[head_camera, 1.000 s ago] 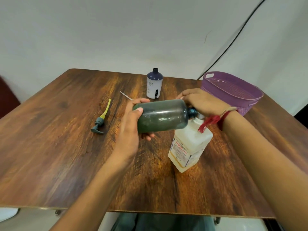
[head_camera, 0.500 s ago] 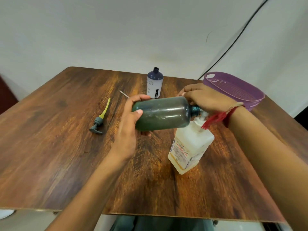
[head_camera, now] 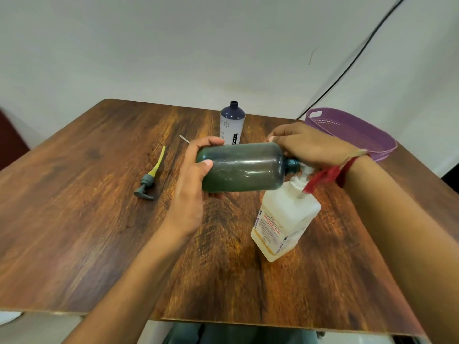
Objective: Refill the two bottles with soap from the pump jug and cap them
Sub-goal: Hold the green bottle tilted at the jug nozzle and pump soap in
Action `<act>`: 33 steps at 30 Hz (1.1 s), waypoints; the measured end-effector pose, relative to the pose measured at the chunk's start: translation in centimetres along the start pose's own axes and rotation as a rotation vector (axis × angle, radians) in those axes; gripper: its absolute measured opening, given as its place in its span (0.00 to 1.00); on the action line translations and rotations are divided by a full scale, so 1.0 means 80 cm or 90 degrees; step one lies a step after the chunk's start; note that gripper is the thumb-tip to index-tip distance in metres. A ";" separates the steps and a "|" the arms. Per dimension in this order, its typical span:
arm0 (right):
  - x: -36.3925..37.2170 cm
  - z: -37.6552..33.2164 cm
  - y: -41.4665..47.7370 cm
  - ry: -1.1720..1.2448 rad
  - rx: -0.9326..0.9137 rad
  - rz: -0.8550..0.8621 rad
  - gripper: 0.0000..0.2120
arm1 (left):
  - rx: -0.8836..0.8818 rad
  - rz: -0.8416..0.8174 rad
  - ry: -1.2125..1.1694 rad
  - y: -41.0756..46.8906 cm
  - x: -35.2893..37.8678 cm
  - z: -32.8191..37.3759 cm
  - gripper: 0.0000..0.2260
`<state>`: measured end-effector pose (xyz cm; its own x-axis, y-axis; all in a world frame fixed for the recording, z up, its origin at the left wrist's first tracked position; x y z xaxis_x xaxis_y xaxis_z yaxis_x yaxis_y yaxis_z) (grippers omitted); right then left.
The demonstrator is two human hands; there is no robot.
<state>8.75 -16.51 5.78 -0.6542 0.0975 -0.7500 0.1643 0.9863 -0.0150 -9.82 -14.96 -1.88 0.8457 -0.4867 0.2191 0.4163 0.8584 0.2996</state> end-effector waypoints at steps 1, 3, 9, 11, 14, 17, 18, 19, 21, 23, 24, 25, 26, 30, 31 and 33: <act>0.004 0.003 0.000 0.019 0.004 0.003 0.11 | 0.000 0.002 0.000 0.000 -0.001 -0.002 0.17; 0.012 0.008 -0.003 0.066 0.025 -0.001 0.14 | 0.002 0.006 0.007 -0.001 -0.001 -0.005 0.17; -0.008 -0.004 -0.002 -0.106 -0.019 0.018 0.11 | -0.002 -0.007 -0.002 -0.001 0.000 -0.002 0.16; -0.008 -0.007 0.001 -0.130 -0.021 0.004 0.11 | -0.001 -0.004 -0.005 0.001 0.000 0.001 0.14; 0.006 -0.001 -0.003 -0.034 0.017 0.000 0.13 | -0.003 -0.003 -0.003 0.002 -0.003 -0.002 0.15; 0.011 0.004 -0.008 -0.021 0.037 0.010 0.14 | -0.017 -0.013 0.008 0.001 -0.003 -0.003 0.18; 0.007 0.002 -0.009 -0.038 0.036 0.010 0.13 | -0.019 -0.018 0.007 0.001 -0.002 -0.002 0.18; 0.003 -0.002 -0.008 -0.057 0.035 -0.001 0.12 | -0.017 -0.022 0.005 0.001 -0.002 0.000 0.17; -0.006 -0.010 -0.004 -0.088 0.036 -0.041 0.11 | -0.005 -0.025 0.004 0.002 -0.002 0.002 0.17; -0.005 -0.014 0.001 -0.107 0.032 -0.051 0.13 | 0.014 -0.022 0.013 0.002 -0.004 0.003 0.17; -0.002 -0.013 0.000 -0.098 0.030 -0.036 0.12 | 0.023 -0.018 0.016 0.002 -0.005 0.002 0.16; 0.002 -0.010 0.000 -0.073 0.032 -0.017 0.12 | 0.027 -0.016 0.016 0.002 -0.006 0.000 0.16; 0.007 -0.006 -0.002 -0.051 0.037 -0.003 0.13 | 0.026 -0.019 0.016 0.001 -0.007 -0.001 0.16; 0.008 0.001 -0.009 -0.075 0.046 -0.005 0.14 | 0.018 -0.036 0.022 0.001 -0.007 -0.004 0.15; 0.004 -0.001 -0.009 -0.098 0.039 -0.009 0.13 | 0.020 -0.037 0.020 0.001 -0.007 -0.003 0.16; -0.004 -0.008 -0.006 -0.142 0.038 -0.036 0.12 | 0.025 -0.039 0.021 0.000 -0.006 -0.002 0.17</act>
<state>8.42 -16.92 6.48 -0.4857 0.0037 -0.8741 0.1793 0.9792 -0.0955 -10.18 -14.71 -2.11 0.8298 -0.5318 0.1692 0.4546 0.8200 0.3476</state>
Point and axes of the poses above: each hand's wrist, its own y-axis towards the middle knuckle, its own x-axis out of the palm, z = x × y, the point moved 1 cm from there along y, towards the middle knuckle, and after that the axes turned 3 degrees about -x, right-handed, at the moved point
